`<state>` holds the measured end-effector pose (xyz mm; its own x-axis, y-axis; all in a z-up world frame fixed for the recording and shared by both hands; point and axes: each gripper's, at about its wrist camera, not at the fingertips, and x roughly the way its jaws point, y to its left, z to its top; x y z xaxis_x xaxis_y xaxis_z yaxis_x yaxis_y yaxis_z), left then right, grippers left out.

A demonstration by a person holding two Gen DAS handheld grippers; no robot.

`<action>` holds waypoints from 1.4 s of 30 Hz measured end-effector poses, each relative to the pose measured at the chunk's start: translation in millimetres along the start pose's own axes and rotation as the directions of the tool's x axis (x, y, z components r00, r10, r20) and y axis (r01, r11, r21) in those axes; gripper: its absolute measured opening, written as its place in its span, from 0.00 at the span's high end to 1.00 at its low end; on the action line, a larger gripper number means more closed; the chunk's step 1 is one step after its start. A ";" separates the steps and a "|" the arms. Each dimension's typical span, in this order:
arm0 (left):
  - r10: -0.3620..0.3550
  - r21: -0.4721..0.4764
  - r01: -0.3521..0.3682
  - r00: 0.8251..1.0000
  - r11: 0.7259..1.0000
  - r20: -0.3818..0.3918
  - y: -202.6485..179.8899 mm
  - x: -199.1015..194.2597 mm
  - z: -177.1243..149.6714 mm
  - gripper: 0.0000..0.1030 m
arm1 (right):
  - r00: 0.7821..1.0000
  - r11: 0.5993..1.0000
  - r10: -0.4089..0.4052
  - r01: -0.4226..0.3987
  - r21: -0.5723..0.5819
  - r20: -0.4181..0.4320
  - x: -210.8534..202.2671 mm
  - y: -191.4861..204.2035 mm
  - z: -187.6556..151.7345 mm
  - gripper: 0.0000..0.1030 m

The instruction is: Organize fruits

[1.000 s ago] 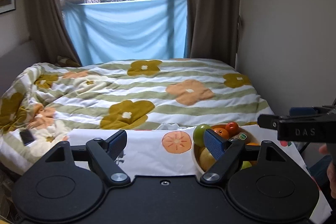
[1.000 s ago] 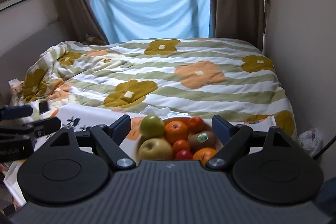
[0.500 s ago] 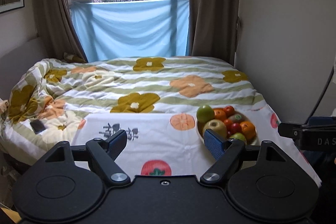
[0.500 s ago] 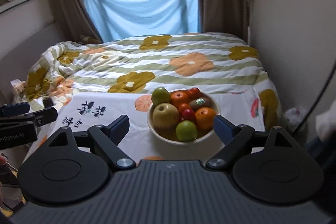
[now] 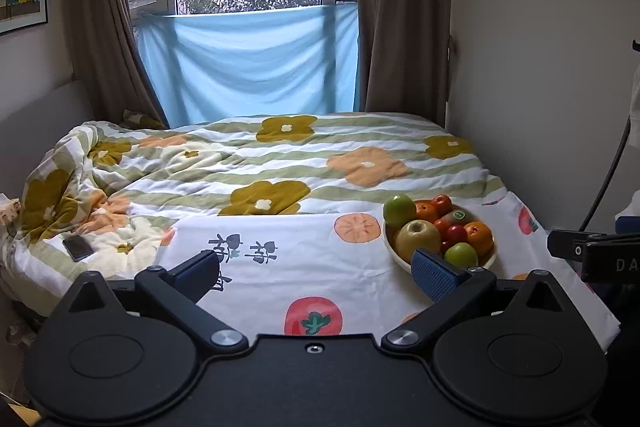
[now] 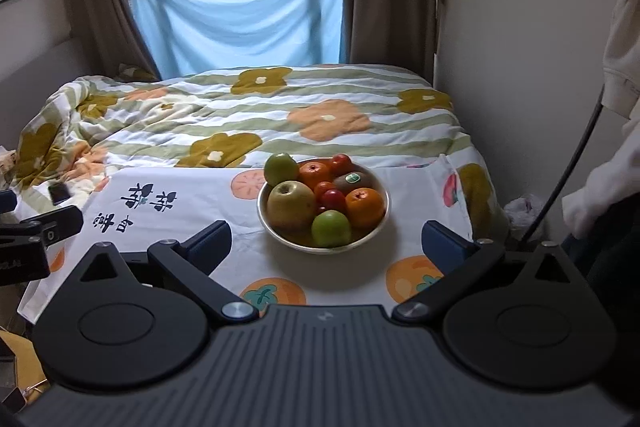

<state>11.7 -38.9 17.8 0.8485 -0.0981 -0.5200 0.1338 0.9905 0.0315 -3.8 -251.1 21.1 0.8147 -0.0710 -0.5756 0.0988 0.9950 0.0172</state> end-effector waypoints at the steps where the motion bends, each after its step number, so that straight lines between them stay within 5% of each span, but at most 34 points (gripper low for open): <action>1: -0.001 -0.002 0.001 1.000 1.000 0.001 1.0 0.0 -0.2 0.00 | 1.000 1.000 -0.003 0.003 -0.001 0.000 -0.3 -0.6 -0.7 0.00; 42: 0.010 -0.034 -0.011 1.000 0.999 -0.026 9.7 3.4 -1.4 0.00 | 0.999 1.000 0.013 -0.013 0.004 -0.029 5.4 2.3 0.8 0.00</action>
<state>15.2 -29.4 15.2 0.8364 -0.0854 -0.5414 0.1067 0.9943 0.0081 1.2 -249.3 18.7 0.7988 -0.0555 -0.5990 0.0904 0.9955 0.0283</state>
